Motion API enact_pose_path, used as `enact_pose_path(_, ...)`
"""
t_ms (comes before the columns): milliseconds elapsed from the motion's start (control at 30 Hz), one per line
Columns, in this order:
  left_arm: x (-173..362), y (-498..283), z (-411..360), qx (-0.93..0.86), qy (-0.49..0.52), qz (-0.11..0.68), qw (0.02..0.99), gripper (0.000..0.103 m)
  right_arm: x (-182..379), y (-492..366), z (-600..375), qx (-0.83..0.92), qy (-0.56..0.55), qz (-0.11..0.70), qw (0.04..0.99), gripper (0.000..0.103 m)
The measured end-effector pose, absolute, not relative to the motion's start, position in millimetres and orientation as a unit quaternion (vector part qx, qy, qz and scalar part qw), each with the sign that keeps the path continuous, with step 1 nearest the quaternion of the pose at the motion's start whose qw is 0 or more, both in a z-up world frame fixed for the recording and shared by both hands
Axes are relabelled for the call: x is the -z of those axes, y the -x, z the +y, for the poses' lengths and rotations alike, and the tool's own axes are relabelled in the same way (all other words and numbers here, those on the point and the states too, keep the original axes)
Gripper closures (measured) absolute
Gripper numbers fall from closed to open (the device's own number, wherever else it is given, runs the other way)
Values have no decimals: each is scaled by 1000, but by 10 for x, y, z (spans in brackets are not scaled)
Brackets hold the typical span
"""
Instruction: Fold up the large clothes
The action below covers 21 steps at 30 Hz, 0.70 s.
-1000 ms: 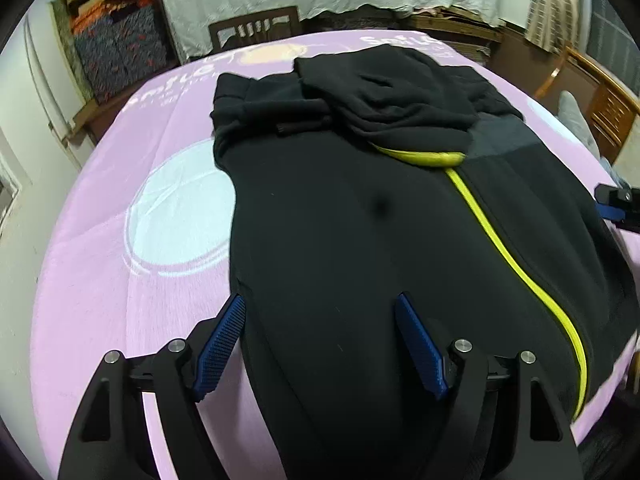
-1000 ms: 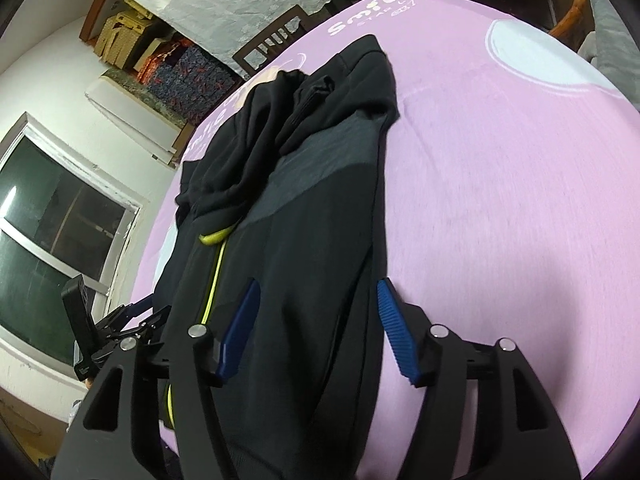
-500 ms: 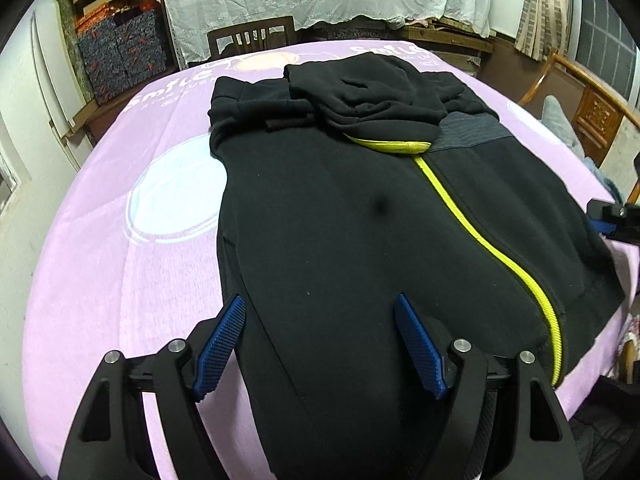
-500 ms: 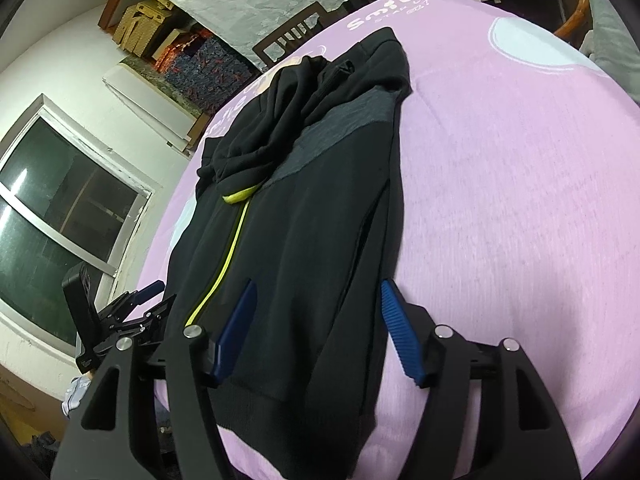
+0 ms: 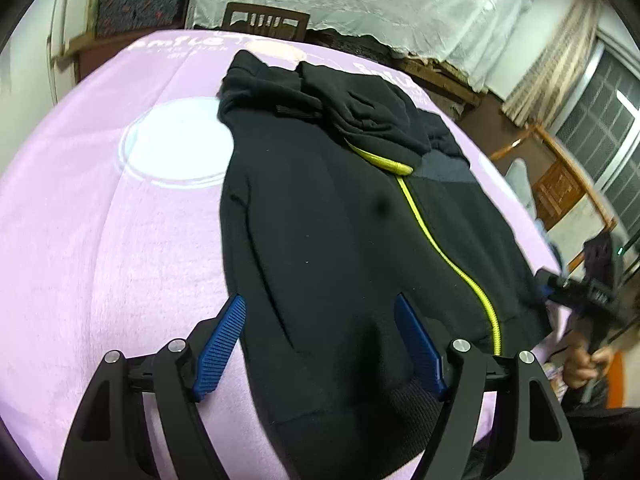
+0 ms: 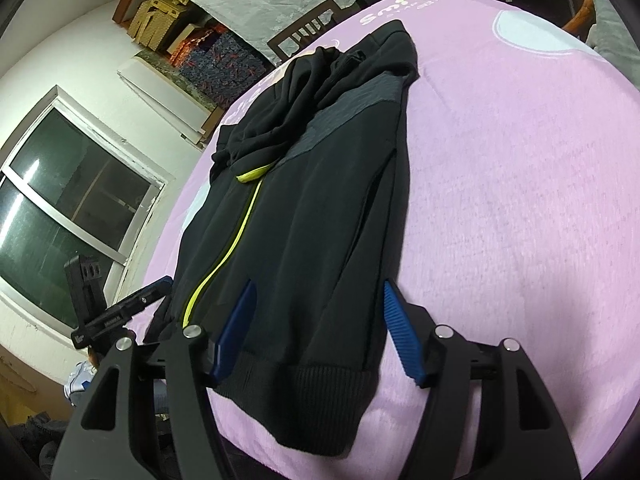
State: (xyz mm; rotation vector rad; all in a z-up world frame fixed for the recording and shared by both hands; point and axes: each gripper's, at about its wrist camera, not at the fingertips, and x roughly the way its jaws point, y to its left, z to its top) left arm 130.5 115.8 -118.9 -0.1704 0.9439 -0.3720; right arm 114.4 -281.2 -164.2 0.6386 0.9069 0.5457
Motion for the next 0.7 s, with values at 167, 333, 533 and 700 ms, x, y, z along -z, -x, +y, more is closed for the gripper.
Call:
enact_pose_path(167,1182,-1308,1192,198,107,454,862,26,1648,-1103,-2820,-261,-298,423,815,39)
enact_pose_path(333,1209,-1311,1038,206,77,455,863,30,1653,-1100,-2793,-271,-290,421,816,39)
enact_pose_path(533,1242,-1431,1037,207,70,452,865,33,1631,-1101,-2711,-287,-267,422,817,39)
enact_pose_path(700,1234,-1358,1105,205,75,452,865,37,1631,-1151,-2660,-290,-263,424,816,47)
